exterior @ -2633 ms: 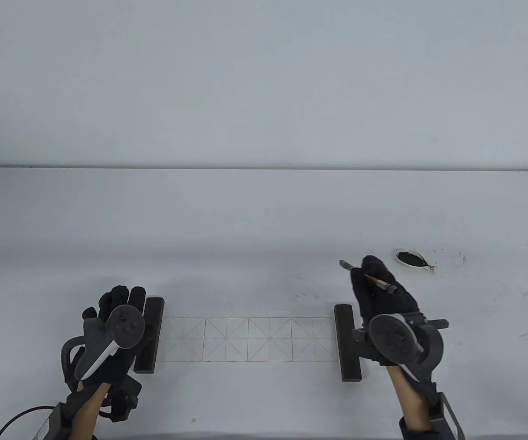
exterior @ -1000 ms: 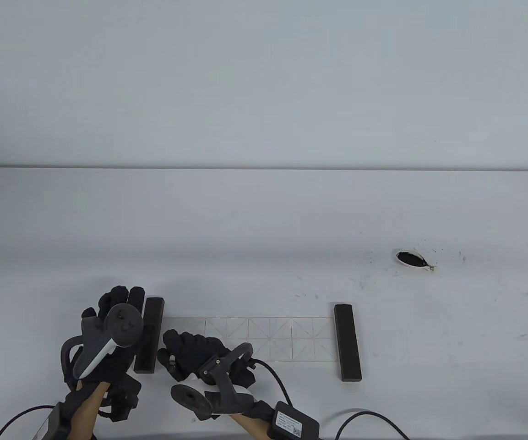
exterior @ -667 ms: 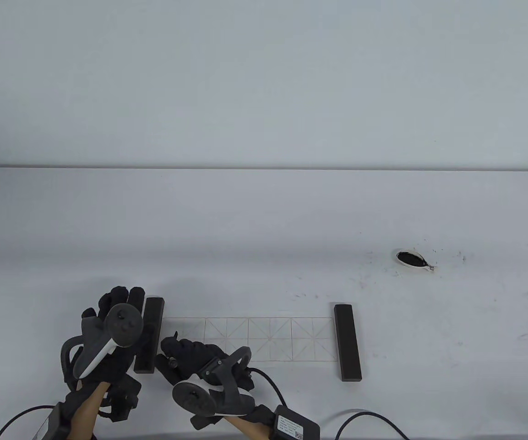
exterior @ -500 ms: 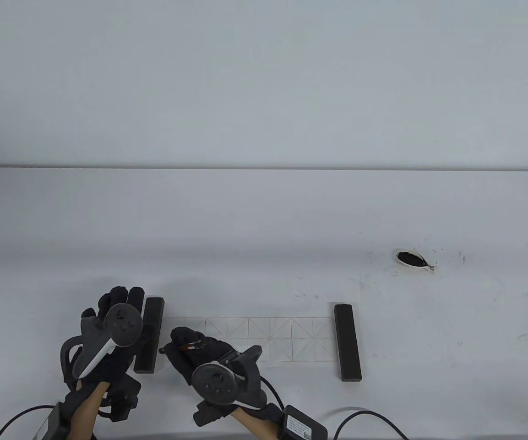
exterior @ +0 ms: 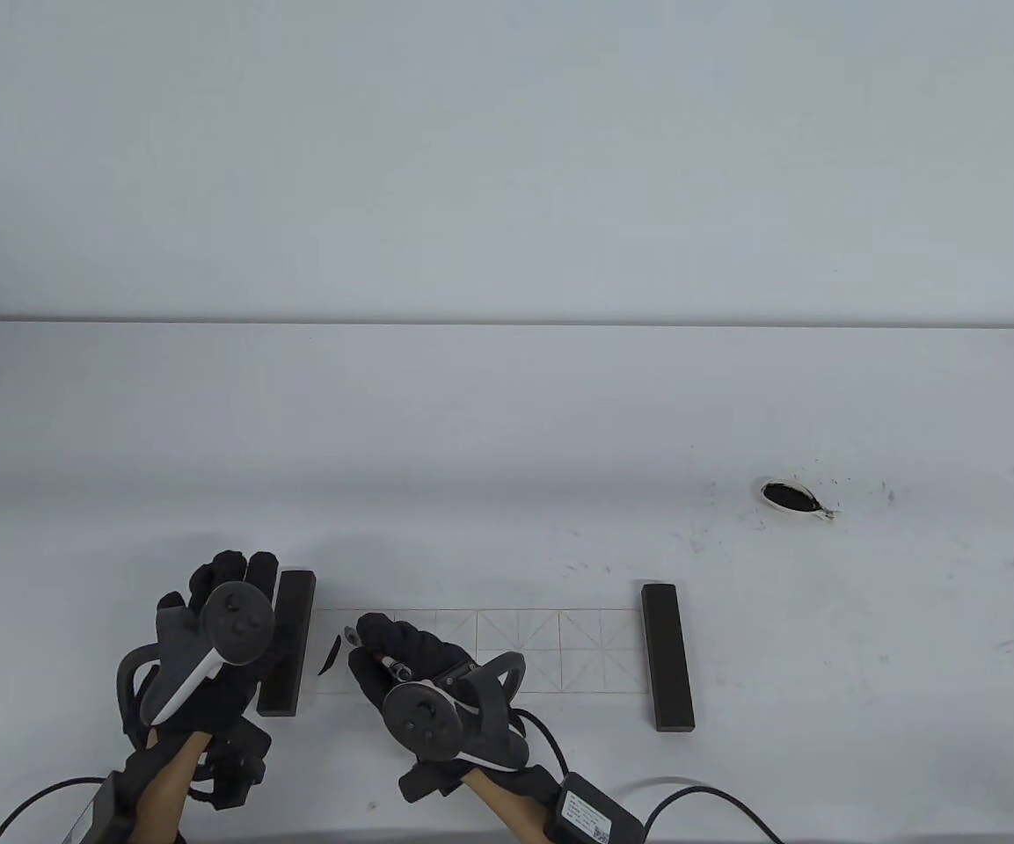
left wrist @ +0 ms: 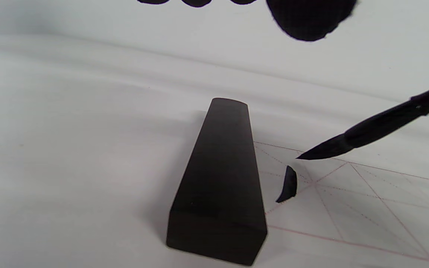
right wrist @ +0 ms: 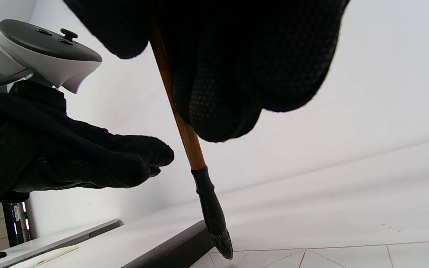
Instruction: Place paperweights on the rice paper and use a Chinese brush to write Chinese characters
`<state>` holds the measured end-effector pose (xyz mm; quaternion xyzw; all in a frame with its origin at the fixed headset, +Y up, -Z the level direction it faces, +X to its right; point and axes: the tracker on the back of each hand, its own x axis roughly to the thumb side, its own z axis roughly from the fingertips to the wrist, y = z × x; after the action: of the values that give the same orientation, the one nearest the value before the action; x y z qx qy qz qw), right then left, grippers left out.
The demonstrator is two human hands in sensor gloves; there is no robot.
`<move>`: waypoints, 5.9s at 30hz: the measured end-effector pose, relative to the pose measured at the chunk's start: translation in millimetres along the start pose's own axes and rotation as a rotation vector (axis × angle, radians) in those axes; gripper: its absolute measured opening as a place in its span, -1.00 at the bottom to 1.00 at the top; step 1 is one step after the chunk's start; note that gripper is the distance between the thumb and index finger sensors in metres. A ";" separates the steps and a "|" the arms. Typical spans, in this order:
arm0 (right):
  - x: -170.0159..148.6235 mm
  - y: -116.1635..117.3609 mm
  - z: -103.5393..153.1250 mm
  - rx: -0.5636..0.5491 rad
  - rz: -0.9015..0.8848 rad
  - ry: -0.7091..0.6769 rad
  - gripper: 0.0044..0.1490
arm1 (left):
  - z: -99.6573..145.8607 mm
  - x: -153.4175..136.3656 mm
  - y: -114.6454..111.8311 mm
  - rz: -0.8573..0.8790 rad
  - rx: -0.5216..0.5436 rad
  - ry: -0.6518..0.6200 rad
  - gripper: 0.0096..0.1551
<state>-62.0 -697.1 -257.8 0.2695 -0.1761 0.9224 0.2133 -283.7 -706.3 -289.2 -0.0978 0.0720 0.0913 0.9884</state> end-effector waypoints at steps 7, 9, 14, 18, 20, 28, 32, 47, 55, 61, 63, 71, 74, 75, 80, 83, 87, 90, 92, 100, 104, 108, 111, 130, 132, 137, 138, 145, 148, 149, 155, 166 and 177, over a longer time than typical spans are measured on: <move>0.1 1.8 -0.8 0.038 0.018 0.008 -0.46 | 0.0 0.1 -0.1 0.000 -0.006 0.003 0.00; 0.6 0.0 -1.4 0.049 0.022 0.009 -0.46 | 0.0 0.2 -0.2 0.000 -0.008 0.003 0.00; 1.6 -6.8 -2.8 0.055 0.024 0.016 -0.49 | 0.0 0.5 -0.3 -0.001 -0.010 0.003 -0.01; 2.3 -13.1 -4.3 0.069 0.023 0.027 -0.50 | 0.0 0.5 -0.3 -0.001 -0.010 0.003 0.00; 2.3 -15.5 -5.0 0.078 0.021 0.032 -0.51 | 0.0 0.5 -0.3 -0.001 -0.010 0.003 -0.01; -5.3 -66.3 -11.4 0.125 -0.017 0.079 -0.51 | 0.0 0.5 -0.3 -0.001 -0.010 0.003 -0.01; -21.3 -97.8 -4.9 0.058 -0.045 0.102 -0.46 | 0.2 0.9 -0.7 -0.007 -0.019 0.006 -0.01; -65.2 -51.9 20.3 0.037 -0.019 0.073 -0.43 | -0.1 1.7 -1.7 -0.009 -0.027 0.010 -0.01; -64.2 -45.4 21.2 0.046 -0.005 0.066 -0.42 | -0.6 2.6 -2.5 -0.015 -0.033 0.003 0.00; -63.2 -42.5 20.9 0.048 -0.003 0.065 -0.42 | -0.6 3.1 -2.6 -0.015 -0.034 0.002 -0.01; -62.7 -42.4 20.7 0.048 -0.001 0.065 -0.42 | -0.6 3.2 -2.7 -0.016 -0.035 0.001 -0.01; -61.6 -42.1 20.1 0.057 0.036 0.070 -0.42 | -0.3 3.7 -2.7 -0.017 -0.037 0.000 -0.01; -61.2 -42.3 19.9 0.064 0.048 0.070 -0.44 | -0.2 3.8 -2.8 -0.017 -0.038 0.000 -0.01; -60.7 -43.0 19.8 0.064 0.052 0.070 -0.45 | -0.2 3.8 -2.8 -0.016 -0.037 0.000 -0.01; -59.9 -49.0 20.6 0.012 0.021 0.081 -0.45 | -0.3 3.7 -2.9 -0.016 -0.037 0.000 -0.01; -60.2 -52.0 20.5 -0.006 -0.052 0.083 -0.45 | -0.4 3.6 -2.9 -0.016 -0.038 0.000 -0.01; -60.3 -49.3 19.4 0.023 -0.128 0.076 -0.44 | -0.5 3.7 -3.5 -0.017 -0.042 0.001 -0.01; -59.5 -46.1 18.9 0.051 -0.124 0.065 -0.44 | -0.5 3.8 -3.7 -0.017 -0.044 0.002 -0.01; -59.2 -44.1 18.6 0.075 -0.120 0.061 -0.44 | -0.6 3.8 -3.8 -0.017 -0.044 0.002 -0.01; -61.0 -40.5 18.5 0.095 -0.084 0.079 -0.45 | -0.6 3.9 -3.8 -0.017 -0.044 0.002 -0.01; -62.8 -44.2 19.1 0.068 -0.037 0.109 -0.45 | -0.4 3.3 -3.4 -0.017 -0.046 0.001 -0.01; -66.1 -52.0 21.9 0.028 0.043 0.167 -0.46 | -0.5 3.4 -3.4 -0.016 -0.046 0.001 -0.01; -67.4 -56.0 23.6 0.010 0.091 0.191 -0.47 | -0.5 3.4 -3.4 -0.016 -0.046 0.001 -0.01; -53.3 -46.7 28.1 0.021 -0.002 0.101 -0.45 | -0.2 3.6 -3.0 -0.016 -0.048 0.003 -0.01; -53.2 -46.0 27.9 0.026 0.006 0.100 -0.44 | -0.2 3.6 -3.0 -0.016 -0.048 0.003 -0.01; -53.1 -43.8 27.6 0.057 0.014 0.098 -0.45 | -0.1 3.6 -3.0 -0.016 -0.048 0.003 -0.01; -52.3 -44.1 27.5 0.068 0.012 0.092 -0.45 | -0.1 3.6 -3.0 -0.016 -0.048 0.003 -0.01; -43.3 -47.1 28.4 0.143 -0.067 0.058 -0.46 | -0.3 3.6 -2.9 -0.016 -0.050 0.003 -0.01; -44.2 -50.1 28.8 0.128 -0.137 0.074 -0.46 | -0.4 3.6 -3.1 -0.015 -0.051 0.004 -0.01; -45.6 -51.7 28.6 0.113 -0.145 0.082 -0.46 | -0.4 3.7 -3.0 -0.015 -0.051 0.005 -0.01; -57.7 -55.7 28.0 0.068 -0.098 0.130 -0.45 | -0.7 3.9 -3.5 -0.016 -0.053 0.003 -0.01; -60.1 -50.2 27.4 0.089 -0.030 0.150 -0.45 | -0.6 3.3 -3.0 -0.016 -0.054 0.002 -0.01; -50.2 -55.2 29.2 0.105 0.071 0.121 -0.46 | -0.7 4.0 -3.7 -0.017 -0.057 0.004 -0.01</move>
<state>15.6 -678.3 -251.8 0.2176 -0.1239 0.9519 0.1766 -279.2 -709.4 -289.9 -0.1264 0.0704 0.0850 0.9858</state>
